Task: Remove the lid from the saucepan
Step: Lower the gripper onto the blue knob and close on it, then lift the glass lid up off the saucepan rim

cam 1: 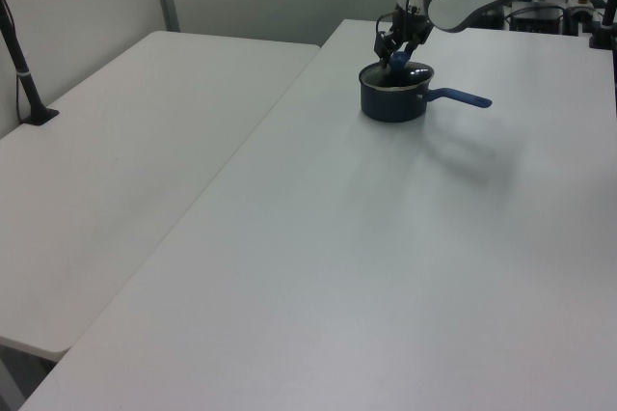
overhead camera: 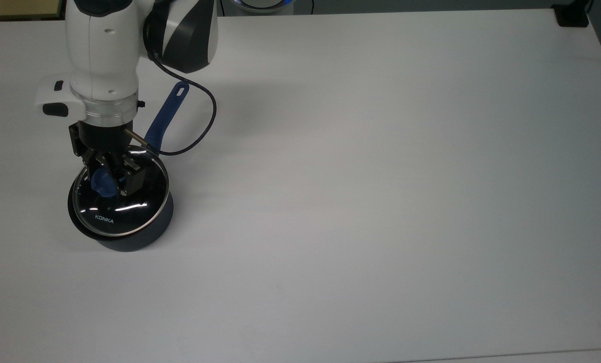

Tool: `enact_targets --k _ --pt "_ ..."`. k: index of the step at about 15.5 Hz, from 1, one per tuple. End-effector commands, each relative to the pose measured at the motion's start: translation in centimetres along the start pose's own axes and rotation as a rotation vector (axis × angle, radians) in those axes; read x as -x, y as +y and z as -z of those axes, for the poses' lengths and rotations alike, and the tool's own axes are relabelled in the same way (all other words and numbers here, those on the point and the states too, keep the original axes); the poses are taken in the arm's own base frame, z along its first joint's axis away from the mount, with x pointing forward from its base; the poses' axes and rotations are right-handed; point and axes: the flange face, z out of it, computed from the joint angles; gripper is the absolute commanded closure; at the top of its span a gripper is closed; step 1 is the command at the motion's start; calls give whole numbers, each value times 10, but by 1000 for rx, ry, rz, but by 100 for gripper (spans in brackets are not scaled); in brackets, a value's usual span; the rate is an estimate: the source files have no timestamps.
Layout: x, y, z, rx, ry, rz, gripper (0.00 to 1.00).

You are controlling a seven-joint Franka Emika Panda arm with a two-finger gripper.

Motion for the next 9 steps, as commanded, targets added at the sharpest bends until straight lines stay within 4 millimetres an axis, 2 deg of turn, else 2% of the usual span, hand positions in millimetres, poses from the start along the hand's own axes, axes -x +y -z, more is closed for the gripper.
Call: enact_targets --k 1,3,5,8,9 --pt "-3 -2 4 14 19 10 44" --pt "-6 0 12 9 28 19 48" --pt "-12 3 33 -3 45 13 48" --pt "-14 8 70 -1 27 2 48" --pt "-13 6 88 -5 21 10 48"
